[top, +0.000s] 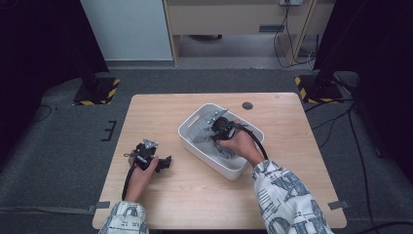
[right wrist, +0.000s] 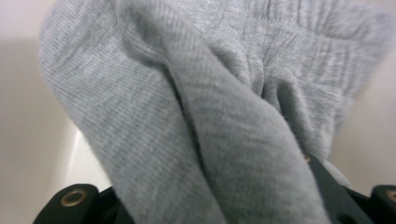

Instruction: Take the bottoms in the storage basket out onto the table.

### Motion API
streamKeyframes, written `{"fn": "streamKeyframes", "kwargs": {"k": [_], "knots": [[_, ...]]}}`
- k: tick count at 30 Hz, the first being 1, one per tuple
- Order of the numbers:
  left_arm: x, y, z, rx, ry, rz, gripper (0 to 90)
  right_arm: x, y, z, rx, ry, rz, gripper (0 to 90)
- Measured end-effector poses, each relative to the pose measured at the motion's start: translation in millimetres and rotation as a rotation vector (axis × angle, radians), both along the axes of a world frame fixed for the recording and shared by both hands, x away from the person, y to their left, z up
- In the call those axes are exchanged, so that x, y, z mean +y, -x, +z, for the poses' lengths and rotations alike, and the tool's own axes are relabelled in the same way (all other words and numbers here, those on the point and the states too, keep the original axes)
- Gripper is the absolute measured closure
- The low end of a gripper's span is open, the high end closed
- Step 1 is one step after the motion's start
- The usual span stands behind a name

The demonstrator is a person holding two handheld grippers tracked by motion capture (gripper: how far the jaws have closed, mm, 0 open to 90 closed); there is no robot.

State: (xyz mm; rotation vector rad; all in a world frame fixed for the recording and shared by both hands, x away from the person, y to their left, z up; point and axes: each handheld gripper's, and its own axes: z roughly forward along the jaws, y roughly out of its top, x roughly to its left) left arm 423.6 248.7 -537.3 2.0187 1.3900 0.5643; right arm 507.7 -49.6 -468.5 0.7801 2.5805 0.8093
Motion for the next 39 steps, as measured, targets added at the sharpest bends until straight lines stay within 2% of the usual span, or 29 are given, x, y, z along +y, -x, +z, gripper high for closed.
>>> {"fn": "streamKeyframes", "kwargs": {"k": [2, 8, 21, 39], "knots": [[0.0, 0.0, 0.0, 0.0, 0.0, 0.0, 0.0, -5.0, 2.8, 9.6, -0.008, -0.029, -0.002, 66.3], [0.1, -0.5, 0.0, 0.0, -0.001, -0.003, 0.0, -16.6, 4.1, 24.5, -0.021, -0.081, -0.011, 66.6], [0.0, -0.7, 0.0, 0.0, 0.0, -0.004, 0.0, -32.5, 8.1, 59.4, -0.061, -0.144, -0.015, 66.7], [0.0, -0.7, 0.0, 0.0, -0.001, -0.004, 0.0, -34.3, 10.6, 77.9, -0.091, -0.147, -0.003, 66.7]]}}
